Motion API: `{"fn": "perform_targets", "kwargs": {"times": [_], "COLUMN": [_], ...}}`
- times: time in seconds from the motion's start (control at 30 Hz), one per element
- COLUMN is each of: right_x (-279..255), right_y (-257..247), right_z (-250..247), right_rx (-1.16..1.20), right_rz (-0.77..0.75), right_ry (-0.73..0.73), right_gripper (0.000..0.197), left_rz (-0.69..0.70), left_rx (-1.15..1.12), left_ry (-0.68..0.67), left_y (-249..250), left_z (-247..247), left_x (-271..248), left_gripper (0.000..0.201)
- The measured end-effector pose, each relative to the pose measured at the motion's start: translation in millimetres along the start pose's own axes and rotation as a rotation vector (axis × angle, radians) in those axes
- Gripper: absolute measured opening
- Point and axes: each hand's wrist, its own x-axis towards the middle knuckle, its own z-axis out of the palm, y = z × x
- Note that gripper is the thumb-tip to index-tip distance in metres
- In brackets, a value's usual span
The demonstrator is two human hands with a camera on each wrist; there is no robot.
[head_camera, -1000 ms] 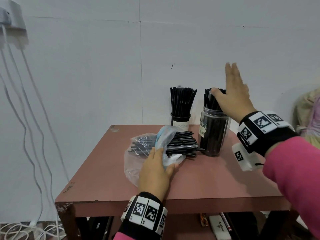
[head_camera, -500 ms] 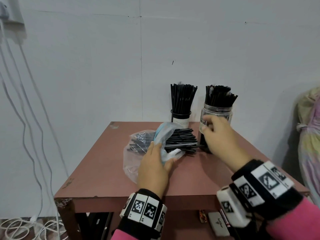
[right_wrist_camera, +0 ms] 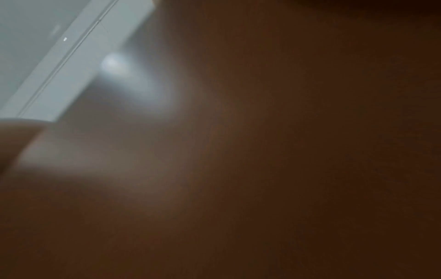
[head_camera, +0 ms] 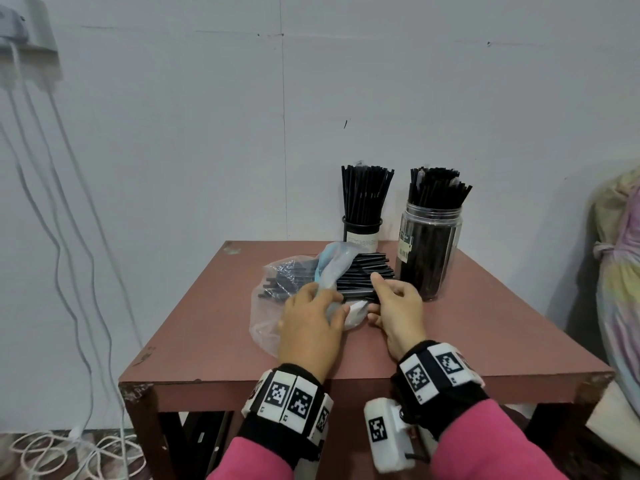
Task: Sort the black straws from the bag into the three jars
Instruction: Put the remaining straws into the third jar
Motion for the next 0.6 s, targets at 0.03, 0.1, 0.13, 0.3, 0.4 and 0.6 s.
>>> {"fn": "perform_targets", "kwargs": {"times": [0.03, 0.1, 0.13, 0.3, 0.4, 0.6], "right_x": [0, 1, 1, -1, -2, 0], "right_y": [1, 3, 4, 8, 11, 14], "right_z": [0, -2, -3, -6, -6, -8], "right_rx": [-0.01, -0.006, -0.005, -0.034, -0.079, -0.139], "right_rz": [-0.016, -0.02, -0.02, -0.065, -0.089, -0.15], "right_ry": [-0.002, -0.016, -0.02, -0.028, -0.039, -0.032], "right_gripper": [0.024, 0.015, 0.01, 0.007, 0.01, 0.016], "left_rz": [-0.016, -0.008, 0.011, 0.027, -0.061, -0.251], "left_rx": [0.051, 0.113, 0.116, 0.067, 0.176, 0.241], "left_ry": [-0.01, -0.022, -0.017, 0.028, -0.133, -0.372], "left_y": [3, 10, 16, 55, 60, 23], "left_z": [-2, -7, -10, -33, -27, -6], "left_x": [-1, -2, -3, 7, 25, 31], "left_gripper": [0.018, 0.022, 0.025, 0.027, 0.027, 0.047]}}
